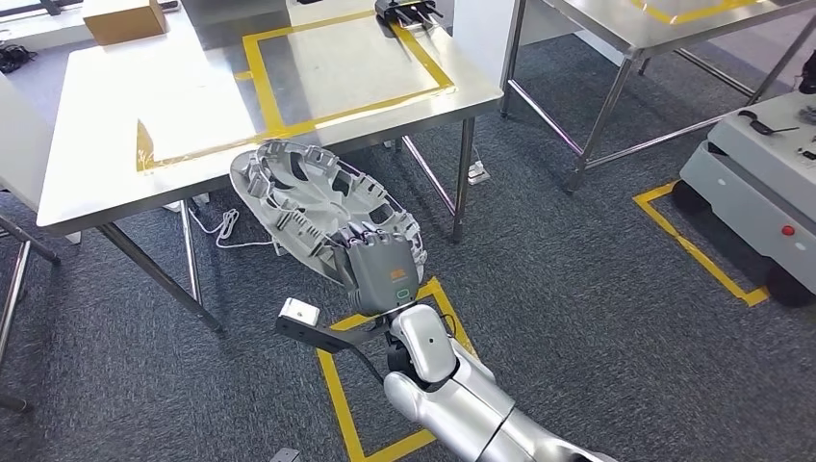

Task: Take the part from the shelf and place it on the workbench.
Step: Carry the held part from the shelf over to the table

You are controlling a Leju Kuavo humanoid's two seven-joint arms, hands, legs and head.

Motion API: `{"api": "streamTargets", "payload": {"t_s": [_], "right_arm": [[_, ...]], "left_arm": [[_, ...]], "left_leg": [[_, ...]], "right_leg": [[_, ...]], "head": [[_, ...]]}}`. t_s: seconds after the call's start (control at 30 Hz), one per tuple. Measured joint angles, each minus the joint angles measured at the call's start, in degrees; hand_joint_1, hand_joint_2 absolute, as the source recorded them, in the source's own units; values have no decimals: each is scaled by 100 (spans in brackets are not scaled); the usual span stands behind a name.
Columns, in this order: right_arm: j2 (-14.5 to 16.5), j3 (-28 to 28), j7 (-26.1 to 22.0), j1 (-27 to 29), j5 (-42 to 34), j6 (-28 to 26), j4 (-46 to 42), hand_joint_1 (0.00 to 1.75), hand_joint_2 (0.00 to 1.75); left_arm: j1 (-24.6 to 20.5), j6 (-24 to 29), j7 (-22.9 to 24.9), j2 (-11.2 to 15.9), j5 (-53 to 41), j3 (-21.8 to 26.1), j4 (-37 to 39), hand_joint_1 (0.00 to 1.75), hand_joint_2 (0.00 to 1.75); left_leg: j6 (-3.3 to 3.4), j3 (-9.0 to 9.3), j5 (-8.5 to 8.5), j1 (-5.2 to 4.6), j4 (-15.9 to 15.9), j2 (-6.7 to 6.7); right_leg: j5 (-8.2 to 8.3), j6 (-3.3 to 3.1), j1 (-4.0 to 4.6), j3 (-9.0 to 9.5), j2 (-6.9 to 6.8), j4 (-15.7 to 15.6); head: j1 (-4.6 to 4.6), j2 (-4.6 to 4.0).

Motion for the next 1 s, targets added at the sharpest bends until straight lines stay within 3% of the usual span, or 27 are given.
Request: {"api": "streamTargets", "payload": {"t_s": [0.1, 0.33, 0.5, 0.6, 0.73, 0.87, 1.0], "right_arm": [[25, -26, -10, -64, 0, -9, 109, 175, 175], [36, -39, -18, -111, -1, -10, 255, 175, 175], [85, -87, 183, -279, -50, 147, 412, 175, 175], [237, -290, 636, -979, 19, 228, 1087, 175, 175], [416, -751, 1207, -2512, 233, 442, 2482, 175, 175], [426, -896, 1778, -3728, 864, 1031, 3429, 175, 175], [421, -832, 2329, -4496, 1246, 1760, 4011, 175, 175]], "left_arm": [[4, 0, 2, -20, -1, -7, 0, 0, 175], [8, 0, 2, -36, -2, -11, 2, 0, 175], [5, 0, 70, -36, -53, -33, 2, 0, 175], [-19, 0, 163, -57, -171, -95, 4, 0, 175], [-54, 0, 222, -104, -248, -208, 13, 0, 175], [-53, 0, 201, -110, -237, -234, 26, 0, 175], [-26, 0, 213, -109, -132, -236, 36, 0, 175]], "left_leg": [[-32, 60, 21, -17, -147, -15], [69, 53, 21, -27, -147, -32], [98, 44, 34, -41, -147, -31], [122, 23, 59, -47, -146, -29], [134, -15, 106, -49, -146, -34], [133, -18, 114, -49, -146, -33], [133, -21, 114, -49, -147, -34]], "right_leg": [[22, 5, 25, 3, -14, -41], [84, 93, 18, 67, -27, -169], [110, 139, 4, 67, -26, -187], [134, 170, -1, 44, -23, -188], [170, 186, -3, 9, -31, -187], [181, 181, -2, 6, -30, -186], [181, 181, -2, 4, -30, -186]], "head": [[8, -1], [11, -1], [11, -1], [9, 0], [9, -1], [9, -1], [9, -1]]}}
